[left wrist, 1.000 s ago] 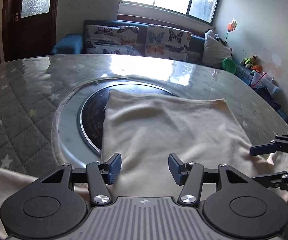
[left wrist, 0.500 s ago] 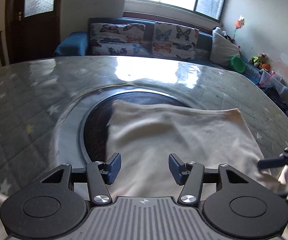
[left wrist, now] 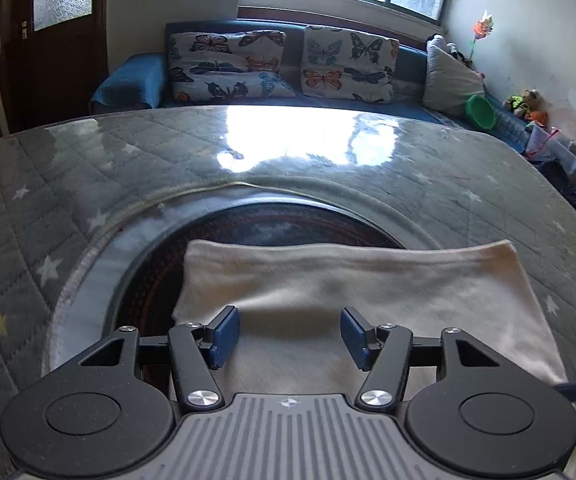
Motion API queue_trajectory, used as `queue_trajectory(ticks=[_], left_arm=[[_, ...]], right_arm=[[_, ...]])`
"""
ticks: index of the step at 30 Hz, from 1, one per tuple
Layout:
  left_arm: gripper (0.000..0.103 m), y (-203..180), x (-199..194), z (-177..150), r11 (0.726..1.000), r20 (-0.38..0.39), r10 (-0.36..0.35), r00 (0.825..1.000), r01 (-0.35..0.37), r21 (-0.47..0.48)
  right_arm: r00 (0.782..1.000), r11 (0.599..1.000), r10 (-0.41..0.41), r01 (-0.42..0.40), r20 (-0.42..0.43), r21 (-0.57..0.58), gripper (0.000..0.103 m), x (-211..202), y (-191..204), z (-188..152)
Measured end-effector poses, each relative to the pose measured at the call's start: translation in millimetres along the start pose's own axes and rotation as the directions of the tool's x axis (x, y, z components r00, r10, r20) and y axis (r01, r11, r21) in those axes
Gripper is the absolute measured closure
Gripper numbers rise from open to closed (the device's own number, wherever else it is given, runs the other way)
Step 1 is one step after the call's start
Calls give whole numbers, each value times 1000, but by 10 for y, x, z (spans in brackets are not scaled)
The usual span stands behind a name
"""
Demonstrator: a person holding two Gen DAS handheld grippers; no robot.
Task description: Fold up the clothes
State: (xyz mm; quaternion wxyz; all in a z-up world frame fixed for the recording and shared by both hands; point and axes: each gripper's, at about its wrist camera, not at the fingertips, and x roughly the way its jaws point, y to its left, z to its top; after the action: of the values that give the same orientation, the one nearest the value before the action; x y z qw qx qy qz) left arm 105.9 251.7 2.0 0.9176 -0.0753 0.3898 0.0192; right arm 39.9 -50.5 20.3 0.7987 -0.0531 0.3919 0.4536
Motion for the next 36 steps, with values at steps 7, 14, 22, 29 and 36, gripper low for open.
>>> queue_trajectory(ticks=[7, 14, 22, 29, 36], left_arm=[[39, 34, 99, 93, 1000, 5, 14, 1000, -14, 6], [38, 140, 186, 196, 999, 28, 37, 999, -36, -26], [36, -11, 232, 176, 995, 29, 89, 996, -90, 32], [30, -72, -19, 125, 996, 61, 88, 994, -89, 26], [18, -204, -533, -162, 998, 106, 47, 993, -52, 42]], right_arm=[[1000, 1000, 14, -14, 4, 2, 7, 5, -15, -7], [1000, 1000, 20, -20, 7, 0, 7, 5, -13, -15], [1000, 1000, 9, -9, 18, -7, 4, -16, 4, -25], [1000, 1000, 0, 1, 26, -13, 4, -35, 19, -34], [997, 999, -52, 53, 60, -10, 4, -233, 30, -87]])
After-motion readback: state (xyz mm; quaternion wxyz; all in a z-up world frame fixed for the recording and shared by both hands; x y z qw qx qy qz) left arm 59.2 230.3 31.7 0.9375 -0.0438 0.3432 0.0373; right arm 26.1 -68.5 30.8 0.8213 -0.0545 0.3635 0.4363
